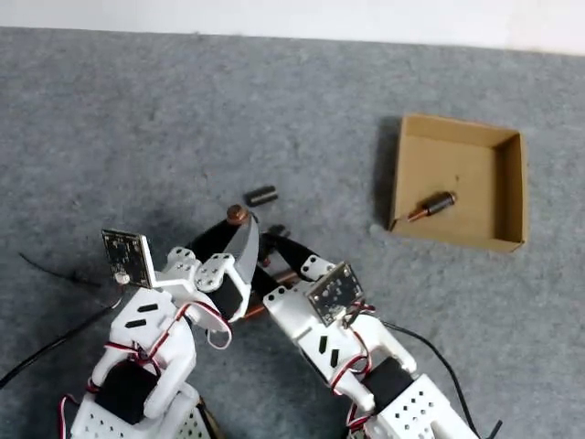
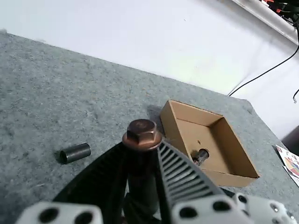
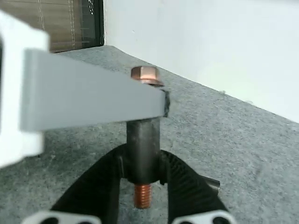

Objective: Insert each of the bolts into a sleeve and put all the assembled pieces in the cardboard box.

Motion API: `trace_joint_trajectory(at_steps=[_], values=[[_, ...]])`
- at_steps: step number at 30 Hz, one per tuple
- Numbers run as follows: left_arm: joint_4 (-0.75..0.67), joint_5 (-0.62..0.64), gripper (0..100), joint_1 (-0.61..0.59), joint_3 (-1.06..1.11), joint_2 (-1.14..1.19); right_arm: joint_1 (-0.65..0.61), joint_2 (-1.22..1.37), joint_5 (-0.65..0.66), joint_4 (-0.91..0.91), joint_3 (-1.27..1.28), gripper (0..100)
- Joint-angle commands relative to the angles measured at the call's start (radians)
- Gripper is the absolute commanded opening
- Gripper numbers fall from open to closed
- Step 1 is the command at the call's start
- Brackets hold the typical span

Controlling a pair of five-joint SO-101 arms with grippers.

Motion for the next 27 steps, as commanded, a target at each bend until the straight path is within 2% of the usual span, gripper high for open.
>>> trace_joint_trajectory(at_steps=[1,4,7,10,21,27], values=[[0.002,-0.009,7,0.012,-0.015,-0.005,0.021,-0.019,0.006,-0.002,0.065,0.5],[0.005,-0.003,22,0.012,-0.012,-0.005,0.021,-0.019,0.006,-0.002,0.065,0.5],[0.003,0.061,38,-0.024,0.004,-0.004,0.021,-0.019,0.006,-0.002,0.067,0.5],[0.0,0.075,46,-0.073,0.01,-0.001,0.021,-0.019,0.006,-0.002,0.065,0.5],[-0.189,0.226,47,-0.269,0.091,-0.002,0.021,-0.019,0.006,-0.002,0.065,0.5],[-0.213,0.216,46,-0.278,0.137,-0.002,0.022,-0.021,0.006,-0.002,0.067,0.5]])
